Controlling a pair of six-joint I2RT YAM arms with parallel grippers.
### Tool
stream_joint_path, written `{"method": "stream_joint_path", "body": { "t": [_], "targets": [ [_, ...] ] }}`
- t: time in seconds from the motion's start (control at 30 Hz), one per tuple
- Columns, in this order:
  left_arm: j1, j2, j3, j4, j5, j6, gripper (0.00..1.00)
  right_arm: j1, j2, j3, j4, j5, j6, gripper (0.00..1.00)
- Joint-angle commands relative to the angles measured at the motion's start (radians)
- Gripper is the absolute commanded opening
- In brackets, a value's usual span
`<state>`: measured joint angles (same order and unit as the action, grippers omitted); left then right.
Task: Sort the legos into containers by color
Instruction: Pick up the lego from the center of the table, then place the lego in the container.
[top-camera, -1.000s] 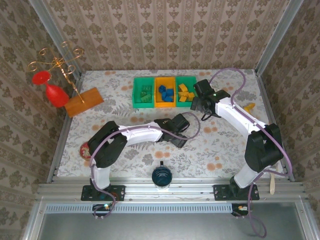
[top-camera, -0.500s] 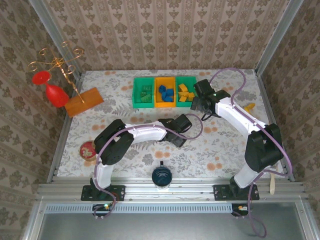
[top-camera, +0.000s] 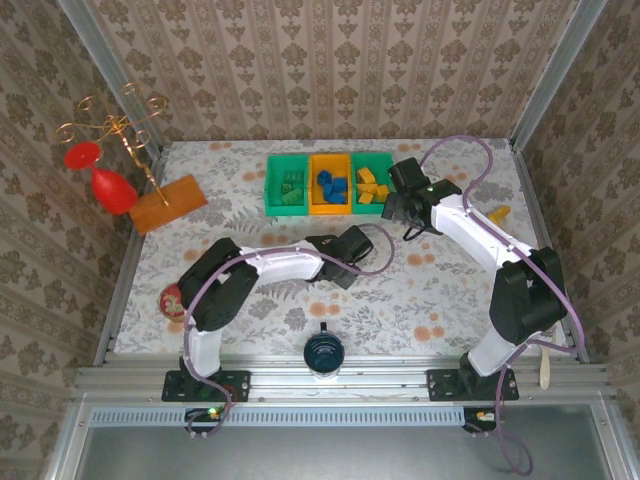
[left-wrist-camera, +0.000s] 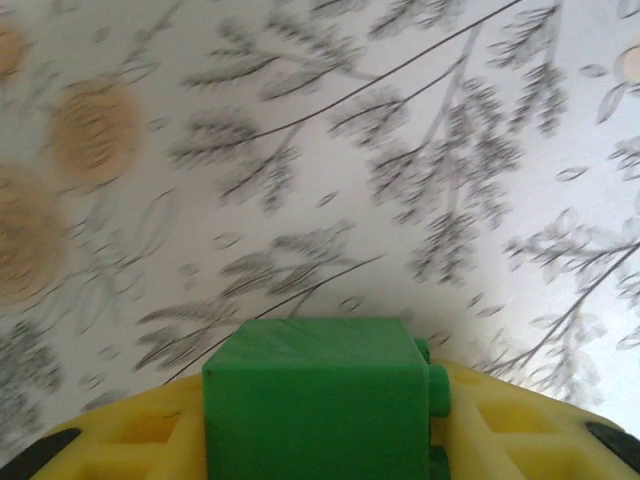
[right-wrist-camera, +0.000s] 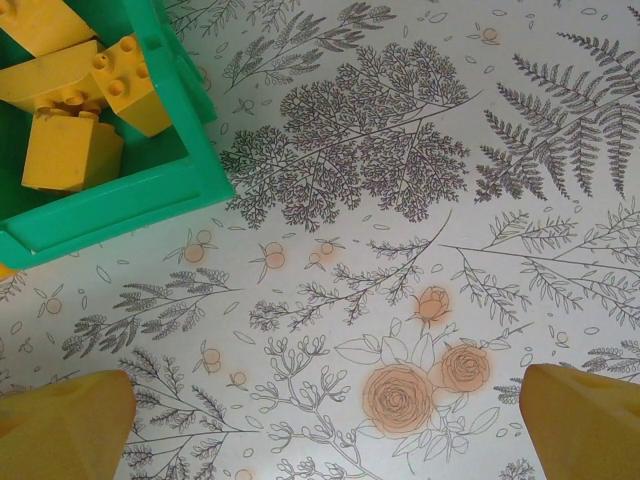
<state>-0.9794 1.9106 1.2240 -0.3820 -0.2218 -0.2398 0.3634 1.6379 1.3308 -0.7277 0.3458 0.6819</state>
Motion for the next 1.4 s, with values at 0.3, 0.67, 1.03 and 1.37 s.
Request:
{"method": "stream_joint_path", "body": {
  "t": [0.3,0.67,1.03,1.37],
  "targets": [
    [0.131,-0.33,-0.152,0.025,-0.15,-0.036,0.41,-0.004,-0.056,-0.041,0.03,0.038,0.025,1.0],
    [0.297,-0.42,-0.183,0.055,-0.144,0.003,0.42,-0.004,-0.062,-0.048,0.043,0.024,0.03,1.0],
    [0.414,-0.308,-0.04,0.133,-0.087,0.071,0.43,-0.004,-0.093,-0.068,0.054,0.03,0.026,1.0],
    [0.5,-0.071,0.198,0.153,-0.045,0.101,0.43,-0.004,-0.116,-0.079,0.056,0.04,0.019,1.0]
  ]
}}
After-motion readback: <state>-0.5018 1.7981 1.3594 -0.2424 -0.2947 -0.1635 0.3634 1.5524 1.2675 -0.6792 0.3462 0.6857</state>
